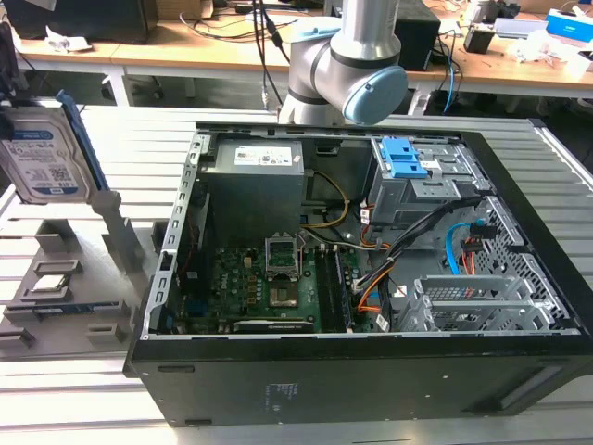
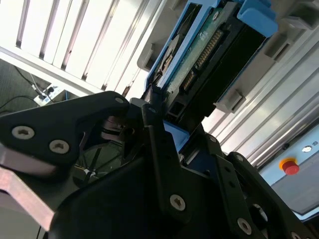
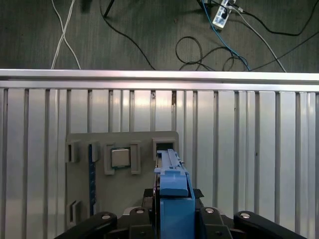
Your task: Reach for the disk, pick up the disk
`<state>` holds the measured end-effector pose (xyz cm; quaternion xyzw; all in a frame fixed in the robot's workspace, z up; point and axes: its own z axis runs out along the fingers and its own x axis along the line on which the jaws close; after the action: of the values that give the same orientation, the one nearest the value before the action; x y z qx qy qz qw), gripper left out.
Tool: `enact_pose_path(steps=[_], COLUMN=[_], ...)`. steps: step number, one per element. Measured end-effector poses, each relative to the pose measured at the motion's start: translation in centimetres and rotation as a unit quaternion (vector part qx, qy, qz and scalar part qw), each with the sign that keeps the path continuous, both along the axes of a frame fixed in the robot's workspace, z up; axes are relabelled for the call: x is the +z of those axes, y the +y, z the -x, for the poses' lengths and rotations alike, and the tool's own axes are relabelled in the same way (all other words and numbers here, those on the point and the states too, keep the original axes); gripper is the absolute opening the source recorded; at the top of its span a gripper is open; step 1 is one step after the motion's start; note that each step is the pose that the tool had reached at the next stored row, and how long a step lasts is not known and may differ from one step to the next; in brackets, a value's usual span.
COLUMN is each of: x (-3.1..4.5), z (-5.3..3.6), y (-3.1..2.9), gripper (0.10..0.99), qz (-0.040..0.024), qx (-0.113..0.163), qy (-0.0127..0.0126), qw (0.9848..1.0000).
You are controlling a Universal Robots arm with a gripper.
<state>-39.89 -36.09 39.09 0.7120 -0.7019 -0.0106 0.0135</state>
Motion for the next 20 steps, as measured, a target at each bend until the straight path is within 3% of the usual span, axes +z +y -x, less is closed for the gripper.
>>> enact_pose_path(steps=[20], x=[2.24], z=[-0.01], y=[0.0], gripper=[0.365], qz=[0.0], qx=[0.0], qy=[0.0007], qw=[1.0])
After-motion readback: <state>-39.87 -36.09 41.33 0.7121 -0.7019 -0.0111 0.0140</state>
